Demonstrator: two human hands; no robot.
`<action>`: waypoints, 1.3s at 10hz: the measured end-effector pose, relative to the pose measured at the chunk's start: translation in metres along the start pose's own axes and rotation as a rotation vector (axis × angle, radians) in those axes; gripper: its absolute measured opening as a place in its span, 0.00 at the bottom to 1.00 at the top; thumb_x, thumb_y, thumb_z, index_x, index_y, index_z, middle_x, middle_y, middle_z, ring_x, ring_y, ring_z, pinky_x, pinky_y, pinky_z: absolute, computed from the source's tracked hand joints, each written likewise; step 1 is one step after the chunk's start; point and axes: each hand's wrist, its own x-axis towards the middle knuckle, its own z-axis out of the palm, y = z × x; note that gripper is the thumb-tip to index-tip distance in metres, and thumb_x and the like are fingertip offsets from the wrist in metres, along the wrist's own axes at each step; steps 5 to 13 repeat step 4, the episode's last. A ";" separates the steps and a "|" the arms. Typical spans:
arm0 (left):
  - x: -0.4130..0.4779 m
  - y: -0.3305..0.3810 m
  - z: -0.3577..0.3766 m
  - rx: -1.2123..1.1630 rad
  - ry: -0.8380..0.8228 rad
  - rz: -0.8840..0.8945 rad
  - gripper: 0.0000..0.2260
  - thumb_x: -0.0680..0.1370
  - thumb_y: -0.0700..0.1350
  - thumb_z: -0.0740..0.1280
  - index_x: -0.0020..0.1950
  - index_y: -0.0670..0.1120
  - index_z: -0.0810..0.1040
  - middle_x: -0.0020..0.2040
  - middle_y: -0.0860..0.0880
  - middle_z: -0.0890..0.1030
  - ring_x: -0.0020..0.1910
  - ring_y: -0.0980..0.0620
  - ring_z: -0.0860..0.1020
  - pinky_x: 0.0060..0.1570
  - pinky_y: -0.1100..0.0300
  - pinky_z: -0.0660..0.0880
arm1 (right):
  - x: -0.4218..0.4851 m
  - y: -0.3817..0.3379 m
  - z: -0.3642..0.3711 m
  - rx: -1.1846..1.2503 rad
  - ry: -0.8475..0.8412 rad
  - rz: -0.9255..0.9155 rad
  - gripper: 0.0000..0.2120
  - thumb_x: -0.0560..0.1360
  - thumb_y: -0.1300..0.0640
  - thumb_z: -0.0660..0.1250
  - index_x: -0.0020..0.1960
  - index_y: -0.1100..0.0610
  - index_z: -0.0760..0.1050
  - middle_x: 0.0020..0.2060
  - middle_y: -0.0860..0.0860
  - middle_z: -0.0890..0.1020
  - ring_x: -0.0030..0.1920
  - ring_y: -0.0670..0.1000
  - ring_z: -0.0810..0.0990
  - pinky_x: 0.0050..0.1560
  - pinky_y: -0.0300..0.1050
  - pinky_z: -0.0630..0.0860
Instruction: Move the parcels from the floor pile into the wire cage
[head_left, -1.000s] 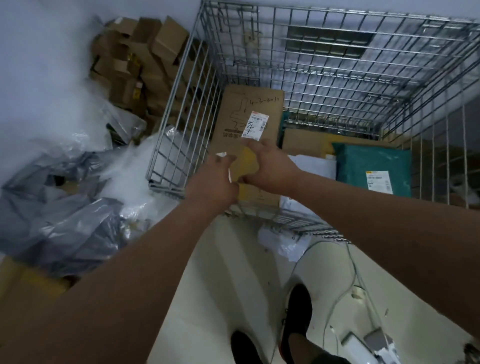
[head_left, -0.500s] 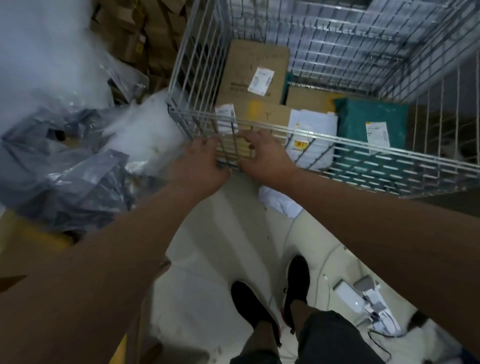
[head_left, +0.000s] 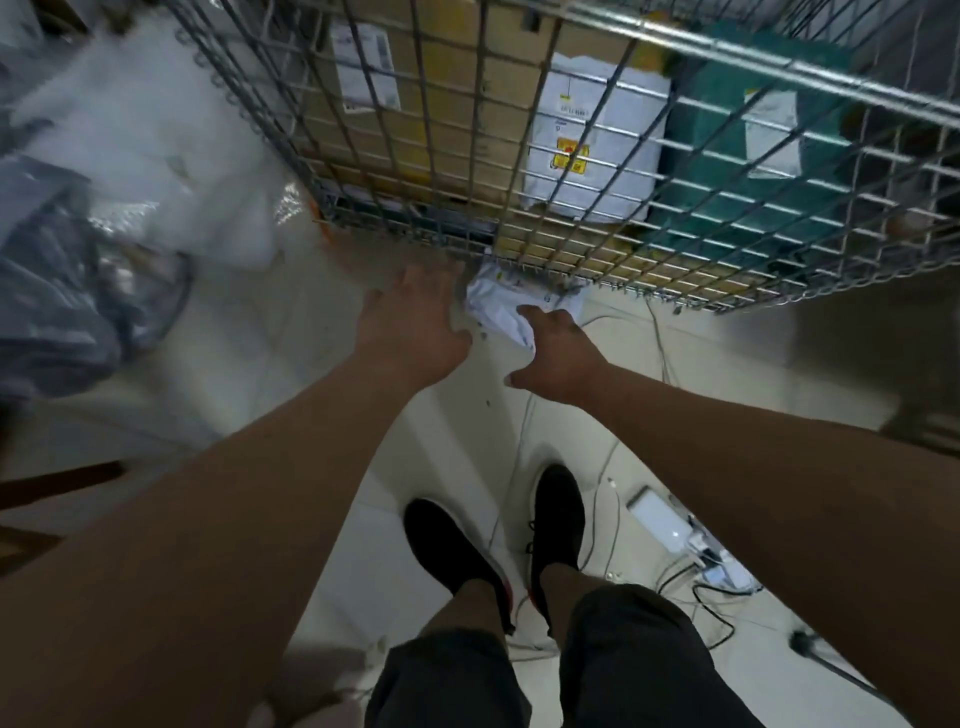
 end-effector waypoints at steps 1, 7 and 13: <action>0.018 -0.002 0.028 0.004 0.033 0.012 0.34 0.78 0.58 0.66 0.81 0.52 0.59 0.77 0.44 0.65 0.73 0.41 0.65 0.68 0.47 0.65 | 0.023 0.014 0.019 0.006 0.010 0.014 0.52 0.67 0.46 0.80 0.82 0.53 0.55 0.71 0.62 0.67 0.70 0.63 0.69 0.66 0.54 0.73; 0.104 -0.038 0.147 -0.040 0.082 0.035 0.35 0.75 0.59 0.69 0.79 0.53 0.62 0.76 0.46 0.67 0.73 0.42 0.66 0.67 0.48 0.65 | 0.166 0.064 0.084 -0.112 0.002 0.032 0.61 0.67 0.38 0.79 0.83 0.58 0.43 0.80 0.57 0.57 0.79 0.62 0.53 0.78 0.53 0.55; 0.104 -0.038 0.147 -0.040 0.082 0.035 0.35 0.75 0.59 0.69 0.79 0.53 0.62 0.76 0.46 0.67 0.73 0.42 0.66 0.67 0.48 0.65 | 0.166 0.064 0.084 -0.112 0.002 0.032 0.61 0.67 0.38 0.79 0.83 0.58 0.43 0.80 0.57 0.57 0.79 0.62 0.53 0.78 0.53 0.55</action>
